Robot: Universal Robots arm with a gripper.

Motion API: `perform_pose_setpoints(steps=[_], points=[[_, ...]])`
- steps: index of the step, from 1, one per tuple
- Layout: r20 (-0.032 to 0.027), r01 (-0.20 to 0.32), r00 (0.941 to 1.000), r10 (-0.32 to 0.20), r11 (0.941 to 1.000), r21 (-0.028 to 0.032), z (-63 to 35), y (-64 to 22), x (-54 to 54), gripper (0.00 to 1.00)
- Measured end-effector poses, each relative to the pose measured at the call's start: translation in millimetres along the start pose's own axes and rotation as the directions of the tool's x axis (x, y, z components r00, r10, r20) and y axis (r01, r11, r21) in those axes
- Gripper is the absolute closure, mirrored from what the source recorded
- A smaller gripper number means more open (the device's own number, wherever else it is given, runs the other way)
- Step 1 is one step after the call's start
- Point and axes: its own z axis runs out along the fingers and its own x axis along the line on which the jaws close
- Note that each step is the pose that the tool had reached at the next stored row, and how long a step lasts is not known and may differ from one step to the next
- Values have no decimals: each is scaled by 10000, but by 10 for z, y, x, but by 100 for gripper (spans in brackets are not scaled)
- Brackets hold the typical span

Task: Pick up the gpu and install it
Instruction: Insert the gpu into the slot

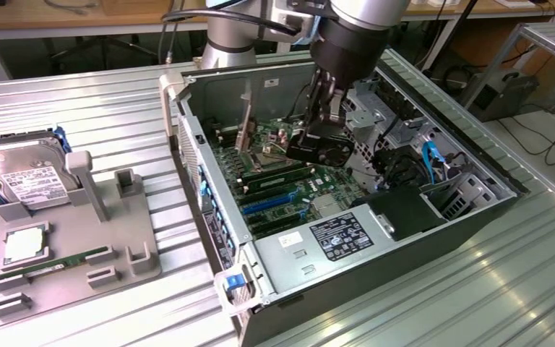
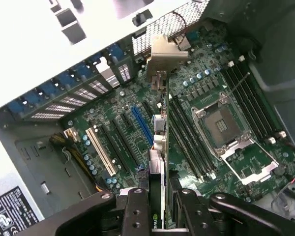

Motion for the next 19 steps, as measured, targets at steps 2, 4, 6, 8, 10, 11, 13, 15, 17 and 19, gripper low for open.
perform_pose_setpoints(steps=[2, 4, 6, 8, 10, 11, 13, 15, 17, 19], points=[[-59, 734, 9973, -734, 9973, -9, 6, -1, 0, 74], [-110, 1430, 9897, -1430, 9897, -11, 17, -2, 0, 74], [-152, 2077, 9781, -2077, 9782, 3, 35, -3, 0, 74], [-198, 2690, 9630, -2689, 9632, -8, 57, -5, 0, 74], [-227, 3073, 9514, -3073, 9516, -20, 73, -6, 0, 74], [-248, 3344, 9421, -3344, 9424, -30, 87, -8, 1, 74], [-268, 3648, 9307, -3648, 9311, -41, 106, -8, 0, 74], [-287, 3930, 9191, -3930, 9195, -54, 124, -9, -1, 74], [-316, 4331, 9008, -4331, 9013, -71, 157, -8, -7, 74], [-318, 4385, 8982, -4385, 8987, -51, 189, 18, -17, 74]])
